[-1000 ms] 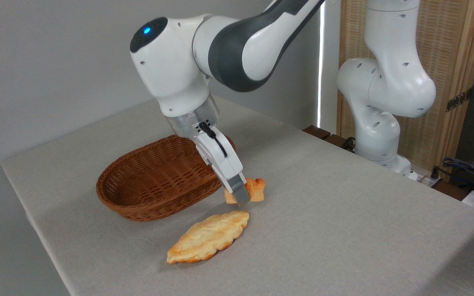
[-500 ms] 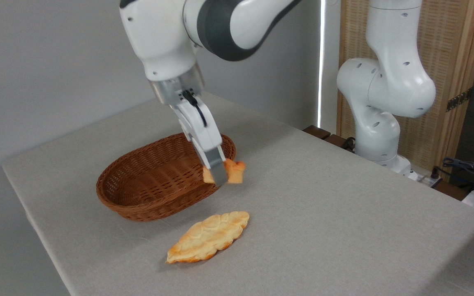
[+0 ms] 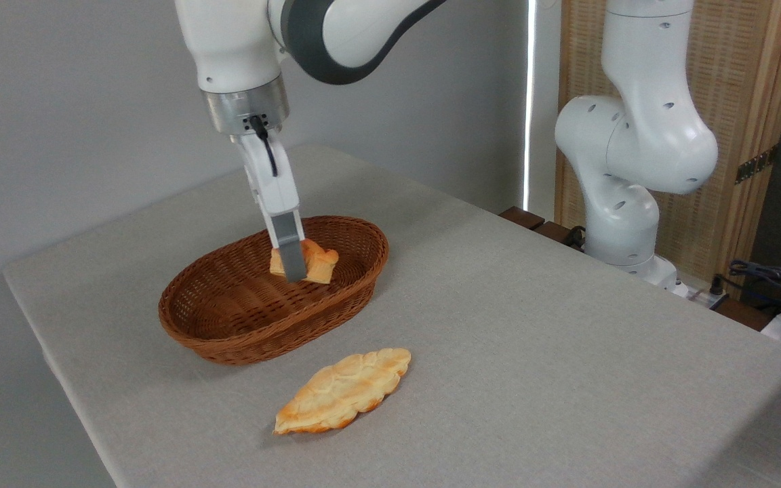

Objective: Put bread into the basket
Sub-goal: 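Carry the held roll over the basket and lower it inside, then open the gripper to release the roll and raise it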

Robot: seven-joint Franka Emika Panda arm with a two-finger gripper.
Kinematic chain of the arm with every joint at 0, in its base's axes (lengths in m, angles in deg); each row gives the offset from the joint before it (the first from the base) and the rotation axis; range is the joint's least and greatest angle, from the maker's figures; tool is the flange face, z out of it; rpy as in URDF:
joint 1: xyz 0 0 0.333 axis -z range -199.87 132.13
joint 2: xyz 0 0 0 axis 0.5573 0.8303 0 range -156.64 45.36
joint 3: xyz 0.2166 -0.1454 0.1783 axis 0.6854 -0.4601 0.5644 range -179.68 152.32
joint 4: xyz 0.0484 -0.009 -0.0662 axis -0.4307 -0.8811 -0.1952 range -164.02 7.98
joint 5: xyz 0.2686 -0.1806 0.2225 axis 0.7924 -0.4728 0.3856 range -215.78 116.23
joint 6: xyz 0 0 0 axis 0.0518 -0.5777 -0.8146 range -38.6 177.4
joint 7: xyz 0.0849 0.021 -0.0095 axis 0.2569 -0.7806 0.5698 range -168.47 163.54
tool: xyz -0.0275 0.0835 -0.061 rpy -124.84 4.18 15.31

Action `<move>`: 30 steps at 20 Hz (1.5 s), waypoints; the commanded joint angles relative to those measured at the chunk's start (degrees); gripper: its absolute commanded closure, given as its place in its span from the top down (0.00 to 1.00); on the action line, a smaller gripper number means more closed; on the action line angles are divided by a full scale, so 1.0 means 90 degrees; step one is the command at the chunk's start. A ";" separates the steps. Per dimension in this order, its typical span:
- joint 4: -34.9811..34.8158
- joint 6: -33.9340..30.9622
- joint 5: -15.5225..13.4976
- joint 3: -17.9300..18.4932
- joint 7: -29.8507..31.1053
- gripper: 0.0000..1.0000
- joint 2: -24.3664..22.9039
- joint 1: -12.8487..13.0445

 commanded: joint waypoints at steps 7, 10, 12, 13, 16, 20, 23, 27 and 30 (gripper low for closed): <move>0.0106 0.0392 -0.0335 -0.0211 0.0036 1.00 0.0347 0.0009; 0.0136 0.0353 -0.0325 -0.0152 0.0134 1.00 0.0269 0.0000; 0.0272 0.0294 -0.0325 -0.0046 0.0299 1.00 0.0210 -0.0039; 0.0301 0.0275 -0.0325 0.0003 0.0368 1.00 0.0181 -0.0039; 0.0321 0.0177 -0.0257 0.0257 0.0787 1.00 0.0093 -0.0039; 0.0341 0.0167 -0.0228 0.0648 0.0808 1.00 0.0044 -0.0039; 0.0341 0.0167 0.0065 0.0814 0.0837 1.00 0.0034 -0.0049; 0.0341 0.0070 -0.0003 0.1224 0.0818 1.00 -0.0200 -0.0049; 0.0341 0.0001 -0.0003 0.1254 0.0827 1.00 -0.0200 -0.0049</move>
